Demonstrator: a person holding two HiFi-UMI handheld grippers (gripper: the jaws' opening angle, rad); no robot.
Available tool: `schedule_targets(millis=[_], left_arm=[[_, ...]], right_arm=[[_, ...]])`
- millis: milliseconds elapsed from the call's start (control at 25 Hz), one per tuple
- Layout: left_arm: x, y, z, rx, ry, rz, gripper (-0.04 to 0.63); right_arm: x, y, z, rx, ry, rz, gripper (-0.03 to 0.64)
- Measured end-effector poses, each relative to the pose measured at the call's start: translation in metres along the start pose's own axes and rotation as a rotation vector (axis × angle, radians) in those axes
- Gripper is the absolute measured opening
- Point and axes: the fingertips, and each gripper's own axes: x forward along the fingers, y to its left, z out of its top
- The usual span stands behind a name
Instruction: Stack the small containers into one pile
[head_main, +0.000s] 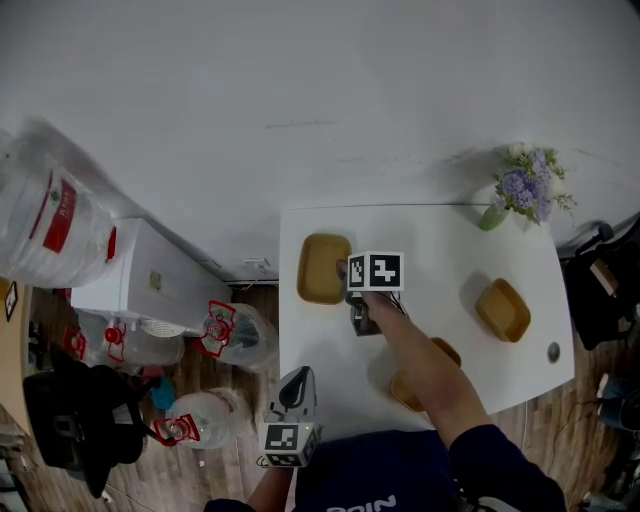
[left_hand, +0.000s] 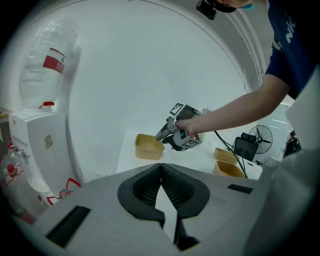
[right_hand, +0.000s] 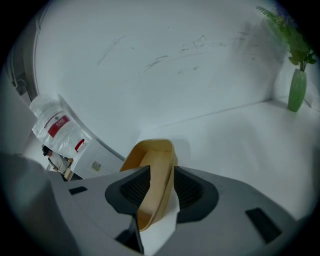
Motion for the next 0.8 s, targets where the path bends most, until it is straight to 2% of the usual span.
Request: schedule_targets(millis=[320,400,440,520,800], left_arm=[[0.011,0.02,-0.005,-0.034,0.05,0.014,0.02],[0.011,0.029,-0.007,-0.062,0.058,0.033,0.02],[0.011,0.033,-0.008,-0.077,0.059,0.044,0.02],[0.009,0.042,-0.006,-0.086,0.06,0.068,0.02],[-0.002,0.065,-0.013,-0.083,0.044,0.148,0.02]], right_arm=[[0.027,-0.008,-0.006,0.015,0.07,-0.013,0.156],[0.032,-0.011,-0.01,0.03,0.091,-0.021,0.156],[0.033,-0.013,-0.012,0.048,0.096,-0.027,0.149],[0.034,-0.015,-0.013,0.073,0.1,-0.035,0.092],[0.036,-0.014,-0.013,0.104,0.082,-0.047,0.063]])
